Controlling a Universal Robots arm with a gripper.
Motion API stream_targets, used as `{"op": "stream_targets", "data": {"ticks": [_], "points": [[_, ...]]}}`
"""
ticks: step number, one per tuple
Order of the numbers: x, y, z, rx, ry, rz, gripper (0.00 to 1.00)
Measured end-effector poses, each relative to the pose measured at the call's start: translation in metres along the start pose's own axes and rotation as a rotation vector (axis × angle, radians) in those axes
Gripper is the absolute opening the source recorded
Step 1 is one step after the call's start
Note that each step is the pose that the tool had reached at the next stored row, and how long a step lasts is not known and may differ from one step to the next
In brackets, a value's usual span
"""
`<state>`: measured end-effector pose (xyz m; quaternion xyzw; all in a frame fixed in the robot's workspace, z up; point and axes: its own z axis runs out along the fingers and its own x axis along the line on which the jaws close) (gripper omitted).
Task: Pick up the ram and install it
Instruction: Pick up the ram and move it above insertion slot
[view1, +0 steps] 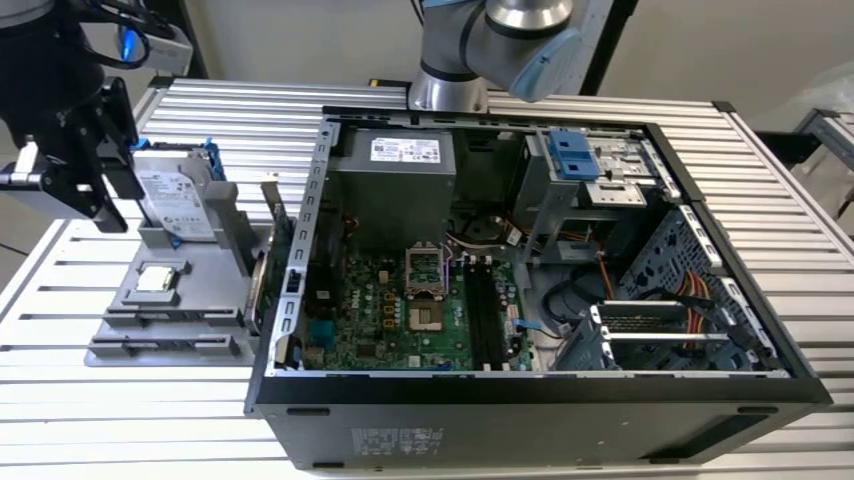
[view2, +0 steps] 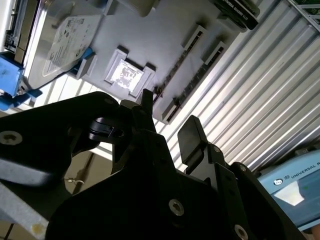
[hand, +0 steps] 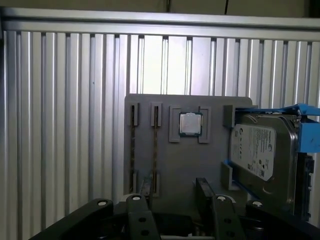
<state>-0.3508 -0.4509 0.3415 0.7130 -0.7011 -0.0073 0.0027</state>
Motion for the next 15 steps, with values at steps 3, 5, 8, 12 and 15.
{"op": "stream_targets", "data": {"ticks": [3, 5, 8, 12, 15], "points": [[0.0, 0.0, 0.0017, 0.0, 0.0006, 0.0, 1.0], [0.0, -0.0001, 0.0028, -0.0001, 0.0013, 0.0, 1.0], [0.0, -0.0001, 0.0044, 0.0, 0.0019, 0.0, 1.0], [0.0001, 0.0, 0.0064, 0.0, 0.0021, 0.001, 1.0], [0.0002, 0.0, 0.0079, -0.0001, 0.0023, 0.001, 1.0]]}}
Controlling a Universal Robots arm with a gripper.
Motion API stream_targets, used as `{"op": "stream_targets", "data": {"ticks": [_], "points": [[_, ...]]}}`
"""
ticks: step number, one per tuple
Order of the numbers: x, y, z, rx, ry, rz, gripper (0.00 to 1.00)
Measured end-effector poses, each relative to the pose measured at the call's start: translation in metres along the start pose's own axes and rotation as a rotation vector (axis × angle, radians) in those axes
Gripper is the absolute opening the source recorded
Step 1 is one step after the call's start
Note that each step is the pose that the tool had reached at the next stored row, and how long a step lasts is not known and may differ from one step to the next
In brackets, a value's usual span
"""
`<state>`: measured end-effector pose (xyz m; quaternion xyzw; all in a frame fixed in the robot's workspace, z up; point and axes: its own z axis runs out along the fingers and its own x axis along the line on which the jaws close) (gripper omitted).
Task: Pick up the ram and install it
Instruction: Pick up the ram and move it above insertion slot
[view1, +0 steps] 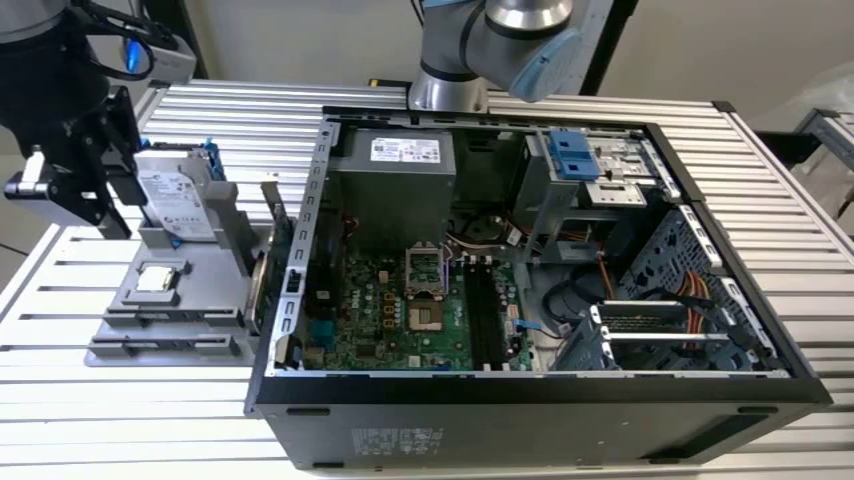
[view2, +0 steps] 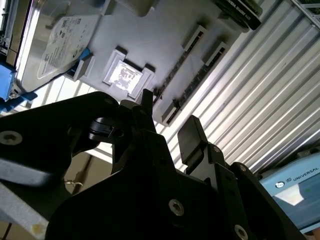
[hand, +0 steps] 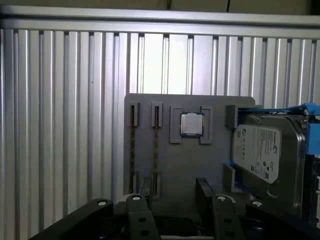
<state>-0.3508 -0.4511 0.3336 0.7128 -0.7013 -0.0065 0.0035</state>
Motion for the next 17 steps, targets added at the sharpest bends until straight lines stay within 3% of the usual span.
{"op": "stream_targets", "data": {"ticks": [17], "points": [[0.0024, -0.0002, 0.0088, 0.0, 0.0011, 0.003, 1.0]]}}
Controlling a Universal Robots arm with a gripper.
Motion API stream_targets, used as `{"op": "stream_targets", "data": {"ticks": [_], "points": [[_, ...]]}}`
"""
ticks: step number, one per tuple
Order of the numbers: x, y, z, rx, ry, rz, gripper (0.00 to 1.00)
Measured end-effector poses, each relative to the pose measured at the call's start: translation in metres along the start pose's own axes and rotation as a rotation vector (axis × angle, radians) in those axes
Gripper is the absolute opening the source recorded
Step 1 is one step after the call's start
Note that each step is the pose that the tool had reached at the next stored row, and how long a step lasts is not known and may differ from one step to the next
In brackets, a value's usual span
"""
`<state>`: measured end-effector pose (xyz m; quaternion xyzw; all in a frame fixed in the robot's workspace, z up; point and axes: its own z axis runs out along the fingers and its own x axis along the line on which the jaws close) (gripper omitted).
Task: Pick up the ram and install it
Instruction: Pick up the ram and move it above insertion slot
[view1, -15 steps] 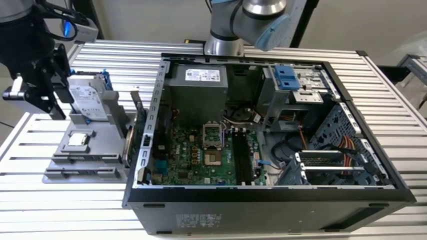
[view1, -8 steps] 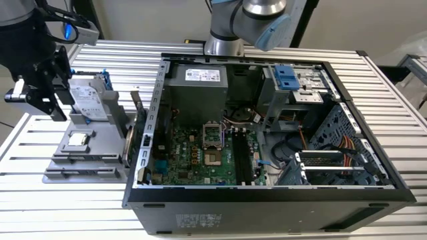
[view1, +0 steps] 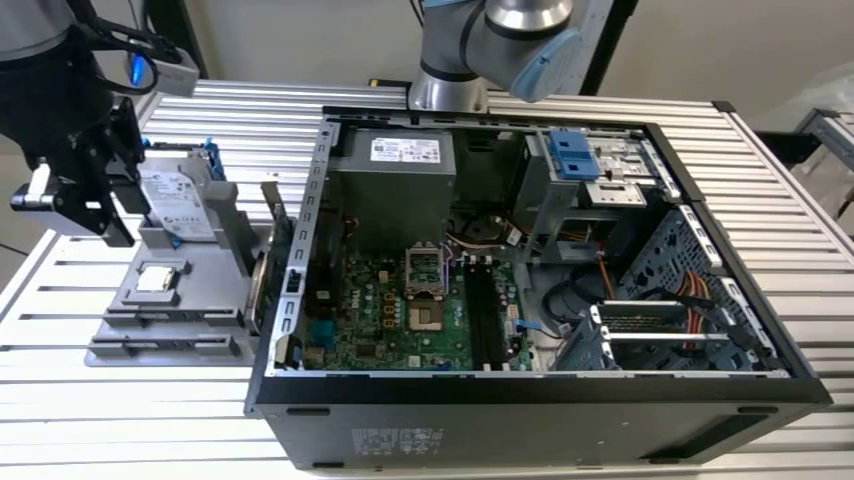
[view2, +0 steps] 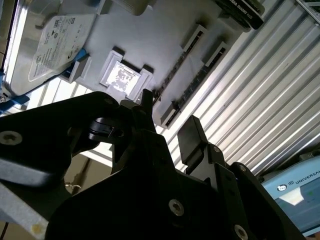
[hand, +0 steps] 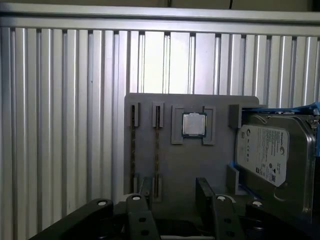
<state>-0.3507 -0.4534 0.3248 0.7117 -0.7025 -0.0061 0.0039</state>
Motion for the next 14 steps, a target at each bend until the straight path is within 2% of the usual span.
{"op": "stream_targets", "data": {"ticks": [14], "points": [[0.0061, 0.0001, 0.0063, -0.0003, 0.0001, 0.007, 1.0]]}}
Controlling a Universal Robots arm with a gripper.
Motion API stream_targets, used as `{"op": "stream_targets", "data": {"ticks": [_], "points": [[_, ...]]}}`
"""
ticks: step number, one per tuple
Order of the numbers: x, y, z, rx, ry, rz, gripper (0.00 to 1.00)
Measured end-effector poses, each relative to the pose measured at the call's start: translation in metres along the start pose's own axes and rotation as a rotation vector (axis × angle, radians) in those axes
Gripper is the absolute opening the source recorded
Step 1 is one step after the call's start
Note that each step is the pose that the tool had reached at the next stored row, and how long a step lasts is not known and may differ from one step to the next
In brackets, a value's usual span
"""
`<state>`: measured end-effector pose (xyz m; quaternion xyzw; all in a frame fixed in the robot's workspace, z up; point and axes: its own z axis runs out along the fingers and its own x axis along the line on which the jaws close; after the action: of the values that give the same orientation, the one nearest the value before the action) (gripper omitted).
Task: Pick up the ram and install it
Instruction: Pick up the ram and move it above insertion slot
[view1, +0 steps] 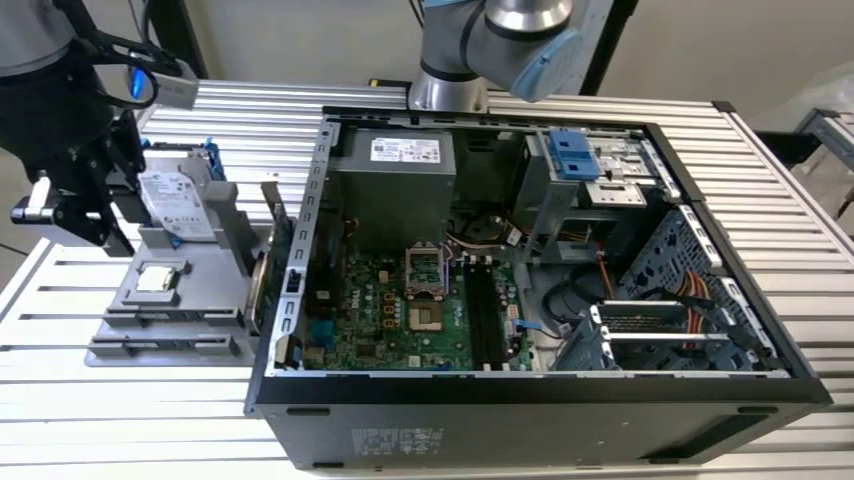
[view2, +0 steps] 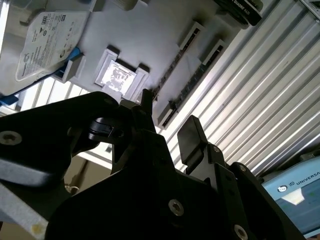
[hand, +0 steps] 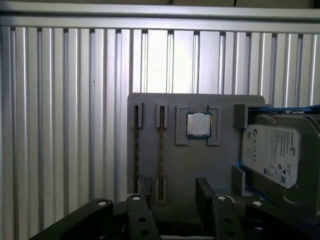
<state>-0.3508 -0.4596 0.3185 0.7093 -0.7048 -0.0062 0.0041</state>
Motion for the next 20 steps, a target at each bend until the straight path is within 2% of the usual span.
{"op": "stream_targets", "data": {"ticks": [20], "points": [[0.0015, -0.0002, 0.0138, 0.0, 0.0, 0.0, 1.0]]}}
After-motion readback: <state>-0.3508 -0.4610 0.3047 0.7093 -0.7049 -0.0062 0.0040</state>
